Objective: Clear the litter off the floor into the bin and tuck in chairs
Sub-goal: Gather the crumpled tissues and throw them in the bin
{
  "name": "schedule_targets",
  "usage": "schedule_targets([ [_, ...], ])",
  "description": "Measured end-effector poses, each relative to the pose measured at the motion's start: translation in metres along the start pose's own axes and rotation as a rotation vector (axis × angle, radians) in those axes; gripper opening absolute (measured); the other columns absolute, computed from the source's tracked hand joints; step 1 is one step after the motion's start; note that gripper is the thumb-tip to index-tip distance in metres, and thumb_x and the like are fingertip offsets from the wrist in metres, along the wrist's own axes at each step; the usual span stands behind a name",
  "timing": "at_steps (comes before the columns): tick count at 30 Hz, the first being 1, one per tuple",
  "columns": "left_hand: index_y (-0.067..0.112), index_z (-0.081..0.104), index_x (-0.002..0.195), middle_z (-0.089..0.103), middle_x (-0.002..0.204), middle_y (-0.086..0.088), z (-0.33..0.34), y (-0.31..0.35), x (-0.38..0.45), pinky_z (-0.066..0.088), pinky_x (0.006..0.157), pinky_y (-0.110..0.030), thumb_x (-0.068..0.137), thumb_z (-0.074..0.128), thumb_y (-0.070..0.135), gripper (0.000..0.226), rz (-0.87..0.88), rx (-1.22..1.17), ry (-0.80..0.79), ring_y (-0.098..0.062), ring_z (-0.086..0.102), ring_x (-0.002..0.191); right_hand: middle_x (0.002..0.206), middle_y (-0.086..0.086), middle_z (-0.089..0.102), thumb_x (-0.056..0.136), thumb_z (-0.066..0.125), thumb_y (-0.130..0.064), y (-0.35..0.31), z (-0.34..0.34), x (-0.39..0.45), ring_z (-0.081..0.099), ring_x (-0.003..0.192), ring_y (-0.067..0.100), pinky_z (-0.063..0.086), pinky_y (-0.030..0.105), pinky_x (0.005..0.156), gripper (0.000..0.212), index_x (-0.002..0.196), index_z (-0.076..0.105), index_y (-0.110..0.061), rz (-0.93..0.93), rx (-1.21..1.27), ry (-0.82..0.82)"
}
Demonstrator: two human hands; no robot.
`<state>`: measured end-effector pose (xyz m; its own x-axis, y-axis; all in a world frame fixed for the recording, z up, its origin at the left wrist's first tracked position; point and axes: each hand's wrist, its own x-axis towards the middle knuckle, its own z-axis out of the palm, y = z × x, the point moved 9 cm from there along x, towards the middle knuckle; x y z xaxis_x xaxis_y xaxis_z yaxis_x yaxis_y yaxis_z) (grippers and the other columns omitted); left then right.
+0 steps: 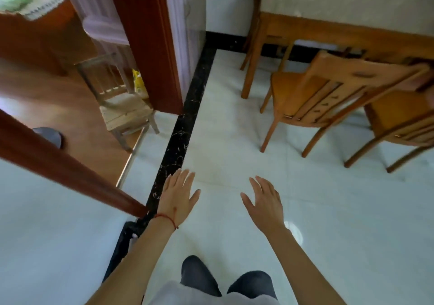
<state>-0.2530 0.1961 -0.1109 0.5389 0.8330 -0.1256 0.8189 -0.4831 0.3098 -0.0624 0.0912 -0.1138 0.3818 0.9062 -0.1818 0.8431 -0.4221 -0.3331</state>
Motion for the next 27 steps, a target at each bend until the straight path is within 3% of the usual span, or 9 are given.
schedule_targets([
  [2,0.014,0.025,0.142,0.024,0.152,-0.006,0.011,0.032,0.007,0.004,0.114,-0.034,0.089,0.018,0.053,0.066,0.068,0.014,-0.027,-0.022,0.012,0.142,0.149,0.005,0.034,0.093,0.037,-0.048,0.030,-0.010,-0.018,0.026,0.139,0.021,0.024,0.035,0.111,0.057,0.139,0.037,-0.015,0.074,0.035,0.029],
  [6,0.016,0.021,0.144,0.020,0.153,-0.006,0.036,0.102,0.008,-0.001,0.113,-0.031,0.076,-0.003,0.057,0.083,0.226,0.033,-0.080,-0.022,0.009,0.142,0.146,0.007,0.039,0.090,0.030,-0.056,0.090,-0.029,-0.063,0.030,0.137,0.023,0.026,0.035,0.110,0.065,0.137,0.040,-0.013,0.217,0.076,0.096],
  [12,0.012,0.028,0.141,0.026,0.151,-0.008,0.067,0.209,-0.008,0.006,0.114,-0.036,0.076,0.000,0.056,0.083,0.456,0.020,-0.138,-0.024,0.014,0.141,0.148,0.008,0.035,0.094,0.044,-0.042,0.176,-0.048,-0.143,0.026,0.139,0.023,0.024,0.036,0.111,0.054,0.139,0.037,-0.012,0.453,0.151,0.198],
  [17,0.008,0.033,0.139,0.031,0.148,-0.012,0.089,0.293,-0.026,0.010,0.114,-0.039,0.077,0.003,0.055,0.083,0.657,0.049,-0.189,-0.027,0.019,0.140,0.147,0.006,0.038,0.088,0.031,-0.057,0.232,-0.056,-0.215,0.030,0.137,0.023,0.026,0.036,0.110,0.066,0.138,0.040,-0.014,0.663,0.193,0.280],
  [19,0.008,0.035,0.138,0.033,0.148,-0.013,0.102,0.322,-0.035,0.012,0.114,-0.040,0.077,0.005,0.055,0.083,0.734,0.069,-0.225,-0.028,0.020,0.140,0.147,0.005,0.038,0.091,0.036,-0.053,0.249,-0.057,-0.245,0.031,0.137,0.022,0.026,0.034,0.109,0.060,0.137,0.040,-0.014,0.749,0.200,0.316],
  [22,0.005,0.043,0.133,0.041,0.142,-0.017,0.119,0.366,-0.051,0.021,0.111,-0.044,0.080,0.013,0.052,0.077,0.842,0.087,-0.277,-0.033,0.031,0.135,0.147,0.004,0.037,0.093,0.045,-0.042,0.270,-0.056,-0.288,0.031,0.136,0.021,0.026,0.033,0.108,0.052,0.137,0.039,-0.015,0.868,0.217,0.371],
  [25,0.001,0.057,0.118,0.059,0.123,-0.021,0.136,0.408,-0.071,0.039,0.097,-0.052,0.083,0.028,0.044,0.063,0.966,0.135,-0.320,-0.038,0.052,0.118,0.147,0.005,0.037,0.093,0.045,-0.042,0.287,-0.051,-0.328,0.030,0.137,0.022,0.026,0.033,0.109,0.053,0.138,0.038,-0.015,0.984,0.241,0.408],
  [27,0.001,0.058,0.117,0.060,0.121,-0.021,0.145,0.431,-0.084,0.040,0.096,-0.053,0.083,0.029,0.043,0.061,1.027,0.131,-0.335,-0.039,0.053,0.116,0.148,0.005,0.036,0.093,0.043,-0.043,0.296,-0.047,-0.352,0.029,0.138,0.021,0.025,0.034,0.110,0.054,0.139,0.037,-0.015,1.054,0.260,0.426],
])
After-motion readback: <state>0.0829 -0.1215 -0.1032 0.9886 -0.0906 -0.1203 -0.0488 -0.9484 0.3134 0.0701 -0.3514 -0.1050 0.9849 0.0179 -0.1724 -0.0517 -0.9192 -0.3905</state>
